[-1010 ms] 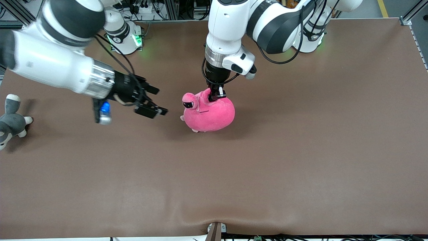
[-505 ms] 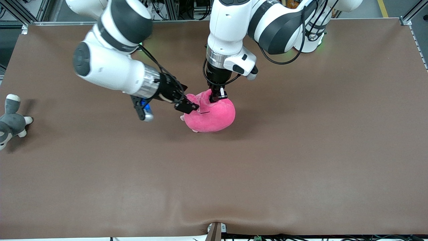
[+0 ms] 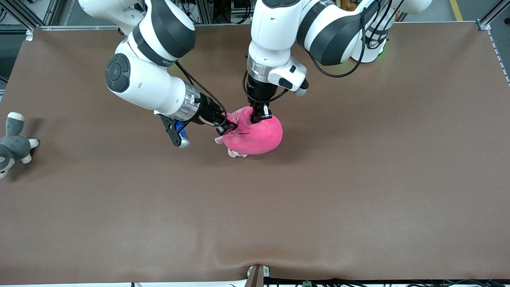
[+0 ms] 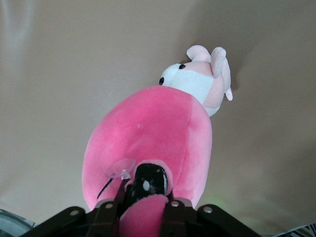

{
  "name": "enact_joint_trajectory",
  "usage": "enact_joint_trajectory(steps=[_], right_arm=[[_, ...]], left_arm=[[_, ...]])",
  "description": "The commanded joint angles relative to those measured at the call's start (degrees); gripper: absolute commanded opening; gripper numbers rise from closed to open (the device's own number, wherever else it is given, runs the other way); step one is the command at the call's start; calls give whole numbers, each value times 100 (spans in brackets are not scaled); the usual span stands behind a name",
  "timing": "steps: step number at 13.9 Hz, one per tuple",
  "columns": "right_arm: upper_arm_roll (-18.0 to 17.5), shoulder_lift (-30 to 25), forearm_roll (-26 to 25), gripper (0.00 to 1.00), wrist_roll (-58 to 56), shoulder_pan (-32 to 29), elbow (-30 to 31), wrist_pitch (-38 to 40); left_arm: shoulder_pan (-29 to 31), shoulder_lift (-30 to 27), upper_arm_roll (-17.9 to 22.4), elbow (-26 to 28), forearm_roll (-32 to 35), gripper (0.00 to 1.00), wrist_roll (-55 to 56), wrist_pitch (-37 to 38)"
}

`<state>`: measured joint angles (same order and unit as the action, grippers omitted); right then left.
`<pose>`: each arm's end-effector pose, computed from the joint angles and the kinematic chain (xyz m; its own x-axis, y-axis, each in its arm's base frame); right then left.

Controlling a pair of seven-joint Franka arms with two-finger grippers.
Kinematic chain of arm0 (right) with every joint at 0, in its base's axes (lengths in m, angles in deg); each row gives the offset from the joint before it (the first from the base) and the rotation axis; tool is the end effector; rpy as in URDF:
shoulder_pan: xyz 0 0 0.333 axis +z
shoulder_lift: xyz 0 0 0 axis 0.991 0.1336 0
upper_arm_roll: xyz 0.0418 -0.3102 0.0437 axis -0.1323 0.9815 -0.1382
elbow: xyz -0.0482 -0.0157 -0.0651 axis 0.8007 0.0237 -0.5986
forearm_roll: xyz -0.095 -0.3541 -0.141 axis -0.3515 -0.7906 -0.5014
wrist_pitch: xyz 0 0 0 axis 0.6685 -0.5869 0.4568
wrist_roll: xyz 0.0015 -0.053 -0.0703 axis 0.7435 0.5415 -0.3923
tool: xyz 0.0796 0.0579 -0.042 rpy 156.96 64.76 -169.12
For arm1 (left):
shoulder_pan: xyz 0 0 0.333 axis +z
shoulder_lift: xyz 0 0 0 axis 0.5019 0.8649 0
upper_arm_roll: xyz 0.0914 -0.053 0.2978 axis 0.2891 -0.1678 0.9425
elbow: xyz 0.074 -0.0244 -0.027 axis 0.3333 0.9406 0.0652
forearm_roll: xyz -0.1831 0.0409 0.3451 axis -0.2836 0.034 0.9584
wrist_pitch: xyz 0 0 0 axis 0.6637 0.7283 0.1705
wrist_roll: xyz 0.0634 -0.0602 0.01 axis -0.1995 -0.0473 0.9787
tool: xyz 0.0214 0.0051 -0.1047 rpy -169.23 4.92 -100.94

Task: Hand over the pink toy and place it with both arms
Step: 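Open the left gripper while the right gripper pulls the toy away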

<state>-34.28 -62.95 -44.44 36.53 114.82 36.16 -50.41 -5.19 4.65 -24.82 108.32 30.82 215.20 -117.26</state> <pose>0.5685 0.3691 0.5058 0.5275 -0.7152 -0.4586 -0.8437 -0.5042 -0.1841 0.4951 -0.5016 0.5439 -0.2883 0.9345 -0.2088 0.9400 0.3177 0.1241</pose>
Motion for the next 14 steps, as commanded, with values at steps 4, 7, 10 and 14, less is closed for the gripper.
enact_joint_trajectory(steps=[4,7,10,14], right_arm=[[8,31,-27,0,67,-121,-257,85],[8,14,-18,0,50,-357,-389,434],[8,-4,122,0,32,-779,-477,726],[17,-4,114,0,-230,-1306,-600,1226]], left_arm=[[-28,17,4,-142,134,0,457,67],[-10,-1,21,-142,143,77,431,50],[-10,-1,65,-142,134,100,431,59],[121,-9,74,-142,143,100,414,59]])
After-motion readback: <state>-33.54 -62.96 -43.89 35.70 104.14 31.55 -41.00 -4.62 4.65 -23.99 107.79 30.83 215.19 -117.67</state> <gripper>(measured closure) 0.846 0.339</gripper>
